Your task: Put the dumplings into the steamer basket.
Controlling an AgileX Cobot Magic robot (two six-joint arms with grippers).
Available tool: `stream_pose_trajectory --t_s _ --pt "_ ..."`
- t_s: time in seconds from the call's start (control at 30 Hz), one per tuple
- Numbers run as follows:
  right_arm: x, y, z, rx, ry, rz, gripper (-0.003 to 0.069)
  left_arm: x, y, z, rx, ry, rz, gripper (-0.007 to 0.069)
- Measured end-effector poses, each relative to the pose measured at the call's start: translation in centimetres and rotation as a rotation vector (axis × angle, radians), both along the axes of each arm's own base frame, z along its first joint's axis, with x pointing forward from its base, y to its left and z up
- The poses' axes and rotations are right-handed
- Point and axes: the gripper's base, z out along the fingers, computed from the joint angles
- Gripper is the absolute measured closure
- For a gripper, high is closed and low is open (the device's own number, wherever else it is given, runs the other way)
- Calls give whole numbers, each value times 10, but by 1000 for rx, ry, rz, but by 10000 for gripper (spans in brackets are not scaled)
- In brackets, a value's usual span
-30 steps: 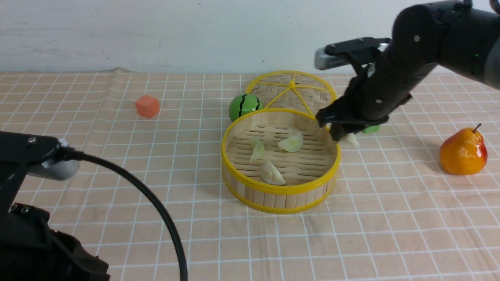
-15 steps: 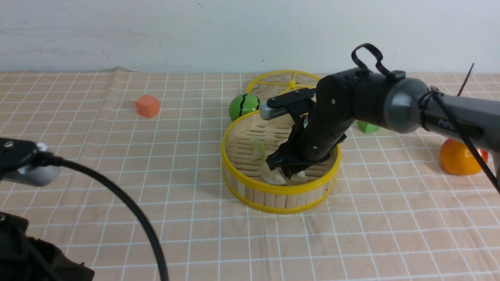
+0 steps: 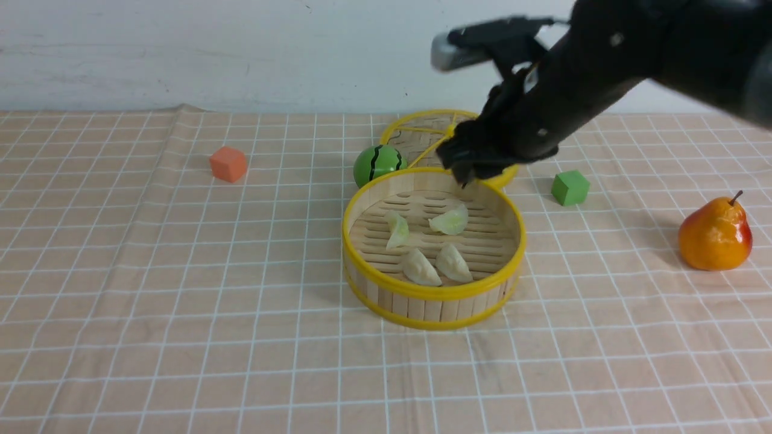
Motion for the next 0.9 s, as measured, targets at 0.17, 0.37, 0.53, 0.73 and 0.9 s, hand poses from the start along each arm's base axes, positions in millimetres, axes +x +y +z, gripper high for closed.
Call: stream_pose_trajectory --t_s 0.17,0.37,0.53,0.73,0.9 --pt "-61 -21 44 65 -127 28 559 -12 7 -15 -109 -166 0 604" --pt "-139 -51 59 161 -290 62 678 -7 6 -23 -119 -234 14 604" --pt "-196 -85 55 223 -398 61 677 -6 6 -25 -111 -232 17 604" --pt "-258 -123 42 305 -539 53 674 -6 6 -25 -110 -231 17 598" --pt "-281 -138 36 347 -613 50 671 -6 6 -25 -110 -231 17 593"
